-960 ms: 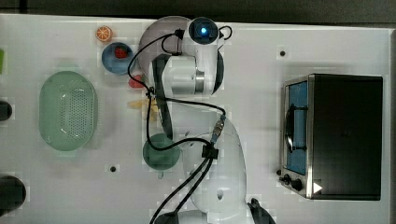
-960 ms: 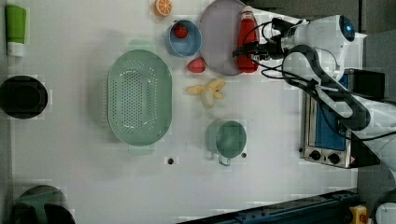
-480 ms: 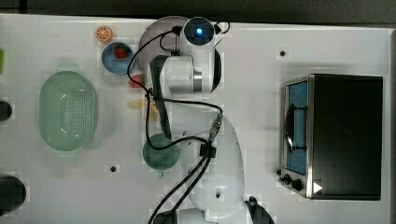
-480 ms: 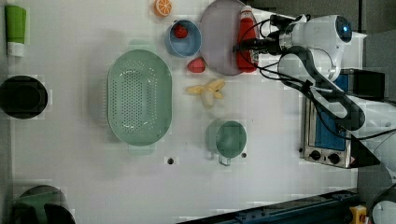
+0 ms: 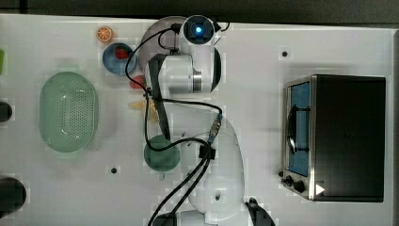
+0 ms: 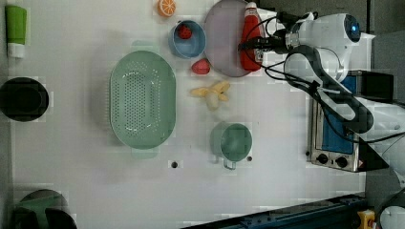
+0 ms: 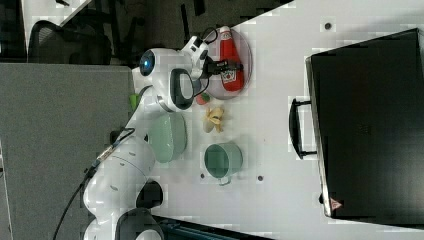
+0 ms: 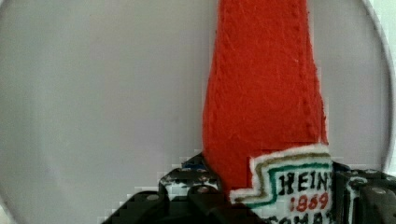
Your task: Pick ketchup from plate and place it on table.
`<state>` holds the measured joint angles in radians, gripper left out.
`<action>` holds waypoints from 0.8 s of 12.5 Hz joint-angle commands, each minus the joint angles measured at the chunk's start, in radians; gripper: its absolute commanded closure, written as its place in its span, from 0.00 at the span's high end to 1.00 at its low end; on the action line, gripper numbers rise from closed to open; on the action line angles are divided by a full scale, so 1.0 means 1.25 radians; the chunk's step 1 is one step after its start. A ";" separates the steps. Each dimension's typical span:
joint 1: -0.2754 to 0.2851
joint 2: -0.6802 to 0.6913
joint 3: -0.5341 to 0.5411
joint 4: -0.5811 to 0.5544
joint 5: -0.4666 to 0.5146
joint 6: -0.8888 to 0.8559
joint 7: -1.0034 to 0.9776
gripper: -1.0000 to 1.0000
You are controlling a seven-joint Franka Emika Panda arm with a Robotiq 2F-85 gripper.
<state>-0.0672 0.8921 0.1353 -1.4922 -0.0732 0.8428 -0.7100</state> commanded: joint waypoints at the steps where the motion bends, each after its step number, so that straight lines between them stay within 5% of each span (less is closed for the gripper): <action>1: -0.002 -0.080 0.011 0.023 0.010 -0.005 0.016 0.60; 10: -0.039 -0.388 -0.015 0.003 0.115 -0.407 0.062 0.60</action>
<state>-0.0809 0.4272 0.1238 -1.5078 0.0728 0.3691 -0.6909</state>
